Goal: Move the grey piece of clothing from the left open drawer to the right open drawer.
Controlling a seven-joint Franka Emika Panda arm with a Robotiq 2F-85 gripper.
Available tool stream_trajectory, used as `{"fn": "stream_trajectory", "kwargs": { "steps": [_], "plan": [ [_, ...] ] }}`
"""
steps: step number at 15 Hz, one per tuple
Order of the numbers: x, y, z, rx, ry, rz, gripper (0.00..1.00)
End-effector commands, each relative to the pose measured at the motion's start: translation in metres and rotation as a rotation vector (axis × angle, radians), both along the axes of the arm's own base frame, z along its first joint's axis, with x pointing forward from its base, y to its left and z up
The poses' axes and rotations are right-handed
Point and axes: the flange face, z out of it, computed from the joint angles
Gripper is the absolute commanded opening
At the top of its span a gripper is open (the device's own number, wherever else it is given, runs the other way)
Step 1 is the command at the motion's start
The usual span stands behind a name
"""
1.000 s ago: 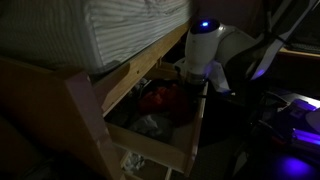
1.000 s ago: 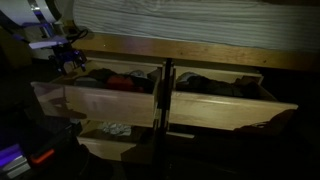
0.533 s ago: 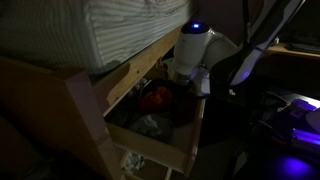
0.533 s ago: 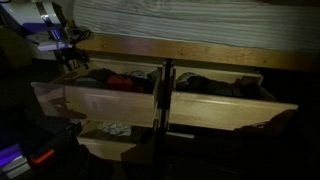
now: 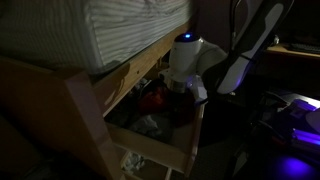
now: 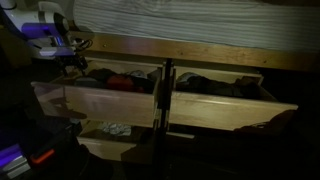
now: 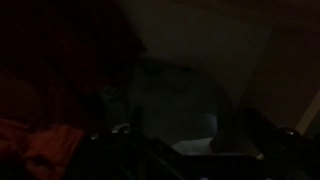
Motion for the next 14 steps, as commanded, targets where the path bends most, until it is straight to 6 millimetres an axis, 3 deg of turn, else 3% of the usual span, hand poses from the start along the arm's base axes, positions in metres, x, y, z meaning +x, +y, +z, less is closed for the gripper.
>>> {"fn": "stream_trajectory", "kwargs": {
  "steps": [1,6,13,14],
  "plan": [
    [0.024,0.006,-0.052,0.043,0.099,0.075,1.0],
    [0.048,0.011,-0.091,0.026,0.066,0.045,1.0],
    [0.076,0.028,-0.103,-0.026,-0.02,0.048,1.0],
    [0.078,0.029,-0.105,-0.034,-0.013,0.048,0.75]
  ]
}}
